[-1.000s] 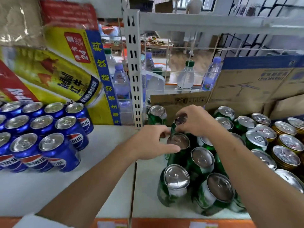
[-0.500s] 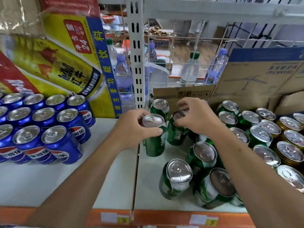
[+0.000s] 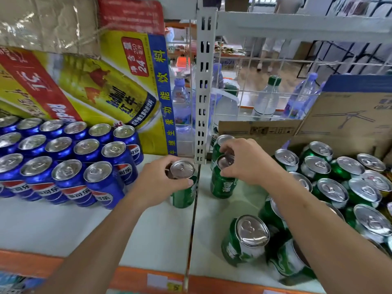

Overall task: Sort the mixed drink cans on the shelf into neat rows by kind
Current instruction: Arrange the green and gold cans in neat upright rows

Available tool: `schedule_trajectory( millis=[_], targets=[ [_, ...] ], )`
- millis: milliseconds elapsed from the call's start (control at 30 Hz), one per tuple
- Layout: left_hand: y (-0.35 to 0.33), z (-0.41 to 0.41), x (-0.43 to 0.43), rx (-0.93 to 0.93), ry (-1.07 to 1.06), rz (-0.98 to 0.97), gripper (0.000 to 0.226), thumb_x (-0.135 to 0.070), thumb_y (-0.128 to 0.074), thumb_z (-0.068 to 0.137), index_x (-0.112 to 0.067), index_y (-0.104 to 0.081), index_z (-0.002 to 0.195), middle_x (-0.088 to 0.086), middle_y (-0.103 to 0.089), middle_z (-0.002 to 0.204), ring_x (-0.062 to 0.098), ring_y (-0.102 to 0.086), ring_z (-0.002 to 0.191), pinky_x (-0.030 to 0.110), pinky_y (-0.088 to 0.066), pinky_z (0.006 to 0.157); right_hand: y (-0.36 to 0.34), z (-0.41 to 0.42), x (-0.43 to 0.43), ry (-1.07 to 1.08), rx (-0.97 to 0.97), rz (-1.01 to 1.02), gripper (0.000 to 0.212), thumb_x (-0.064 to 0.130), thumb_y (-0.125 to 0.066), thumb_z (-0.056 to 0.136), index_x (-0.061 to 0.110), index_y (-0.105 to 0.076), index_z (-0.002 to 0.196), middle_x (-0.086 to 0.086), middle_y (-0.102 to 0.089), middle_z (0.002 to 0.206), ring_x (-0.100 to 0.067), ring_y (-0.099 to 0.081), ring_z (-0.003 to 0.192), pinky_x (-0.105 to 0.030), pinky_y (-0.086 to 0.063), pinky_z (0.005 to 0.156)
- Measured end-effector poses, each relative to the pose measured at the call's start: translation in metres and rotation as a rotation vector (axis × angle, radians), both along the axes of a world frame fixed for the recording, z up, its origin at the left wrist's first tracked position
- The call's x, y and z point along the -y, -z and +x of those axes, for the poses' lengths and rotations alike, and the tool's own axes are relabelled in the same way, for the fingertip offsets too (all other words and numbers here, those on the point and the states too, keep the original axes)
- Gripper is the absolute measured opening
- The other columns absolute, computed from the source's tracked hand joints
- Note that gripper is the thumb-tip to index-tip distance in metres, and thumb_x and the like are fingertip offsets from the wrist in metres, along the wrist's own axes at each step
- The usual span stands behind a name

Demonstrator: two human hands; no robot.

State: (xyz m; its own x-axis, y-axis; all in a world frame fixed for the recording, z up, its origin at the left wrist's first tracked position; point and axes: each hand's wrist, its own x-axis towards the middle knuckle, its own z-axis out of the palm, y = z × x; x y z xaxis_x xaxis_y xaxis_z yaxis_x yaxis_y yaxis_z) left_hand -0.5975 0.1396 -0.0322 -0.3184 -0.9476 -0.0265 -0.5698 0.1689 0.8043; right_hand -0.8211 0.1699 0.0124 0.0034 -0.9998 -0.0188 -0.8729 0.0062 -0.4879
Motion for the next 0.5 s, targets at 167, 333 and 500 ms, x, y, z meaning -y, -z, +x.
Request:
schedule_trajectory(
  millis=[167,333,500],
  targets=[
    [0.003,0.006,-0.007,-0.051,0.014,0.019,0.039,-0.032,-0.084,0.069,-0.041,-0.059,0.096,-0.019,-0.068,0.093,-0.003,-0.062,0.086,0.020,-0.054,0.075,-0.001,0.004,0.006,0.032,-0.016,0.019,0.026,0.017,-0.071,0.075,0.021,-0.059,0.096,-0.003,-0.059,0.091,-0.021,-0.058,0.080,-0.038,-0.055,0.068],
    [0.005,0.008,-0.008,-0.053,0.019,0.011,0.039,-0.033,-0.084,0.070,-0.045,-0.056,0.094,-0.020,-0.066,0.096,-0.001,-0.062,0.091,0.022,-0.053,0.077,-0.002,0.001,0.003,0.010,-0.023,0.037,0.026,0.019,-0.071,0.080,0.022,-0.055,0.101,0.001,-0.059,0.089,-0.019,-0.055,0.080,-0.025,-0.043,0.058],
    [0.005,0.006,-0.005,-0.034,0.050,0.004,0.041,-0.036,-0.083,0.071,-0.041,-0.058,0.104,-0.020,-0.065,0.100,0.001,-0.060,0.095,0.030,-0.055,0.082,0.000,-0.003,-0.005,0.063,0.024,0.019,0.064,0.030,-0.077,0.079,0.020,-0.050,0.135,0.001,-0.058,0.122,-0.014,-0.053,0.098,-0.023,-0.038,0.080]
  ],
)
